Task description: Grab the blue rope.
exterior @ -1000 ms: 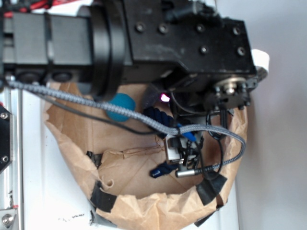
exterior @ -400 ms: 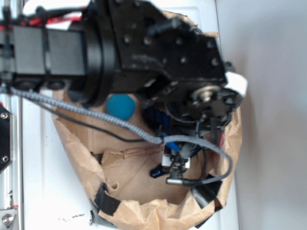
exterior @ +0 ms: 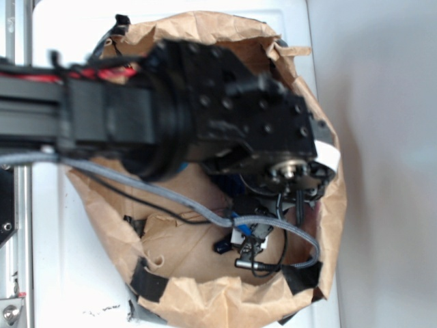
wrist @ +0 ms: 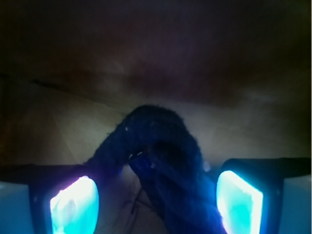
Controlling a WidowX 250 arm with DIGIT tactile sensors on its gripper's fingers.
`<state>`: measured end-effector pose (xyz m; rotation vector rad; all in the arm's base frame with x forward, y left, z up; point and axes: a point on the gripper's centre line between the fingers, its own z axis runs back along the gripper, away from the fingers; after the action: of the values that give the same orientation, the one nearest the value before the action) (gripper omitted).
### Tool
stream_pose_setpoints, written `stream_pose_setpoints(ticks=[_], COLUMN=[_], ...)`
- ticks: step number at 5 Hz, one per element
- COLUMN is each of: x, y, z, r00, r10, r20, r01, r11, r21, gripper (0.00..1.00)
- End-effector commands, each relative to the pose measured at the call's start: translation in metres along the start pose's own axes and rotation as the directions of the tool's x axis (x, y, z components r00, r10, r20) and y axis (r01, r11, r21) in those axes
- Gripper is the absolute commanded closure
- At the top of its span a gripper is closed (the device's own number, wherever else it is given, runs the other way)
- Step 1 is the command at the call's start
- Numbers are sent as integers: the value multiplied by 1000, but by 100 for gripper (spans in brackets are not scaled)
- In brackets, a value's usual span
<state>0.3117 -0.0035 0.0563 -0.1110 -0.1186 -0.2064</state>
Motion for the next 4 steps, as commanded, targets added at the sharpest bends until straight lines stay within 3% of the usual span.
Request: stream_pose_setpoints(ticks=[1, 2, 4], x=[-2, 1, 9], y=[-7, -7, -9], z=[-15, -10, 26], r00=[994, 995, 998], r10=[-91, -65, -38], r20=[67, 80, 46], r01=[88, 62, 40], r11=[995, 997, 999], r21=[49, 38, -32], gripper=[25, 100, 100])
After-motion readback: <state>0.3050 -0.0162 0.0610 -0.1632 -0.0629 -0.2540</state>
